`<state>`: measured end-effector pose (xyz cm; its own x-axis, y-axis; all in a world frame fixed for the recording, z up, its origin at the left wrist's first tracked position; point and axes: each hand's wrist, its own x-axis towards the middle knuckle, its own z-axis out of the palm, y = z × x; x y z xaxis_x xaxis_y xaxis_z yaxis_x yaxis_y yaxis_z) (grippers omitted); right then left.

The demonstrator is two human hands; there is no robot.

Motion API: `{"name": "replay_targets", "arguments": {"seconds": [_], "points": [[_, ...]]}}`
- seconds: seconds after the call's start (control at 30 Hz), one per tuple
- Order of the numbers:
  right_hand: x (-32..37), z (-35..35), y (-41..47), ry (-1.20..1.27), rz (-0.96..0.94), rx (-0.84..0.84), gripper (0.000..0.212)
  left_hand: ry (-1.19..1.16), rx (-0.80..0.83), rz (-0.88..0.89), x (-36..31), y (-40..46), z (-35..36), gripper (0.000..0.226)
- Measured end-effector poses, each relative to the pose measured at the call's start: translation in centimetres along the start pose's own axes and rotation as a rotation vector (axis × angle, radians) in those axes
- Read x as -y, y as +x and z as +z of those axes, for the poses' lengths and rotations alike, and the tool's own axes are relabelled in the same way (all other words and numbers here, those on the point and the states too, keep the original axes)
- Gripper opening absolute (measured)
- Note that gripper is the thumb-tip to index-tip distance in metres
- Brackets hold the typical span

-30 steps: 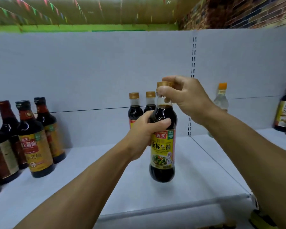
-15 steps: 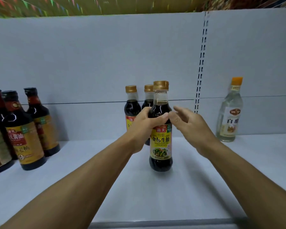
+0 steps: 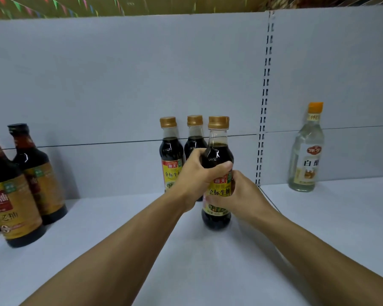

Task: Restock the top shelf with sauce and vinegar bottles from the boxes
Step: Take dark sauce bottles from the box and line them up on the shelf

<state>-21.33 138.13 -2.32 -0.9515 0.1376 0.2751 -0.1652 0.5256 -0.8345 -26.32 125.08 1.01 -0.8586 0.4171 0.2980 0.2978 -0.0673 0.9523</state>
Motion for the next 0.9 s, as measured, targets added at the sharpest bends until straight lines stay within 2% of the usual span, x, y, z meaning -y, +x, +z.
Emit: {"name": "replay_targets", "arguments": {"seconds": [0.13,0.47,0.9], "points": [[-0.5,-0.7,1.6,-0.026,0.019,-0.010,0.054,0.039,0.037,-0.015,0.8,0.3,0.2,0.055],[-2.5,-1.3,6.7,0.010,0.063,-0.026,0.058,0.114,0.105,-0.143,4.4,-0.4,-1.0,0.040],[-3.5,-1.1,8.9,0.031,0.066,0.021,0.040,0.214,0.120,-0.169,5.7,-0.5,-1.0,0.066]]}}
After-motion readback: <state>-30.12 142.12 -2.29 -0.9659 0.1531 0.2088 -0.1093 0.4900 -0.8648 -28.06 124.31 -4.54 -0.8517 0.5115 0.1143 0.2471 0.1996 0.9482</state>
